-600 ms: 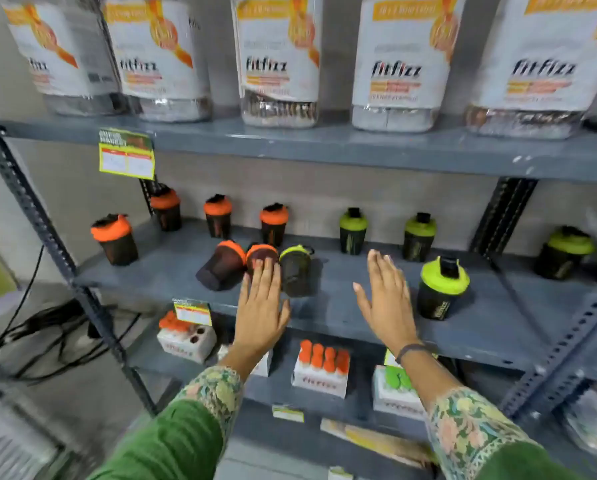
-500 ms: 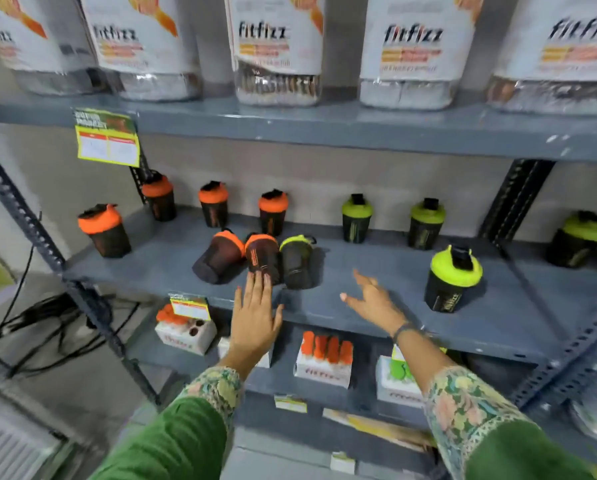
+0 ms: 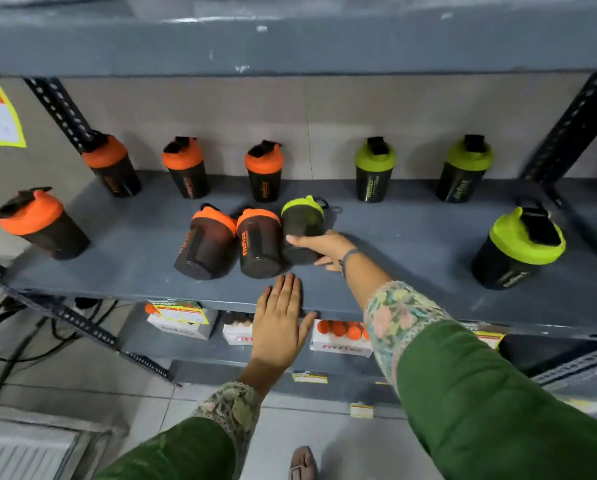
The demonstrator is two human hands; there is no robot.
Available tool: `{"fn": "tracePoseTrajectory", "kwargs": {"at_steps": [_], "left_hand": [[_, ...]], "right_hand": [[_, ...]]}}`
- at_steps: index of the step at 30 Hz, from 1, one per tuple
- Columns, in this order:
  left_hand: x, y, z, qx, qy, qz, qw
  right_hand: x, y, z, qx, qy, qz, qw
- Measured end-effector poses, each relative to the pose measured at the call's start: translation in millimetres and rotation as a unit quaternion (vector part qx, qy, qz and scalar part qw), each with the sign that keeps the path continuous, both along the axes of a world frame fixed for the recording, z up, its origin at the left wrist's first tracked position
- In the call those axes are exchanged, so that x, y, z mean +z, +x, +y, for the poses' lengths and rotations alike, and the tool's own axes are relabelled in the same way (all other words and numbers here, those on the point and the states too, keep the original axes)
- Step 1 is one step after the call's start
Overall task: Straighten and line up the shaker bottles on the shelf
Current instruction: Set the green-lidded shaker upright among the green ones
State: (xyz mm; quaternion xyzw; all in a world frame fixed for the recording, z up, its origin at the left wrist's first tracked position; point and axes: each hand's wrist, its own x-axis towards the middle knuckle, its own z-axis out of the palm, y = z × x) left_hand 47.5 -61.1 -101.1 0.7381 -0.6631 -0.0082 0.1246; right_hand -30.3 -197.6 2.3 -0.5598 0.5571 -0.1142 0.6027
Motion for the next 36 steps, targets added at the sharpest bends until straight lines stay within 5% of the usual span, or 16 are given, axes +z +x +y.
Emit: {"fn": "tracePoseTrajectory", "kwargs": {"at_steps": [6, 8, 12, 17, 26, 31, 36], "left_hand": [[3.8, -2.5, 1.4, 0.008, -0.001, 0.018, 1.0], [3.1, -2.6, 1.3, 0.012, -0.001, 0.012, 1.0], [2.9, -3.5, 1.0, 0.02, -0.002, 0.002, 1.0], [1.8, -9.8, -1.5, 0.048, -0.001, -0.009, 0.999], [8.8, -32.6, -17.8, 0.094, -0.016, -0.007, 0.995], [5.7, -32.2, -19.1, 0.097, -0.009, -0.009, 0.995], [7.4, -29.4, -17.5, 0.085, -0.016, -0.017, 0.996]], "right_hand": [[7.7, -21.4, -10.4, -0.031, 0.12, -0.107, 0.986], [2.7, -34.8, -12.0, -0.038, 0.09, -0.149, 0.984], [-20.1, -64.5, -2.5, -0.062, -0.12, -0.182, 0.974], [-54.6, -91.1, -2.7, -0.072, -0.265, -0.087, 0.958], [-67.5, -110.5, 15.8, -0.074, -0.331, -0.018, 0.941], [-67.1, -70.1, 56.3, -0.195, -0.315, -0.082, 0.925], [-53.4, -50.5, 9.9, -0.249, -0.294, -0.158, 0.909]]}}
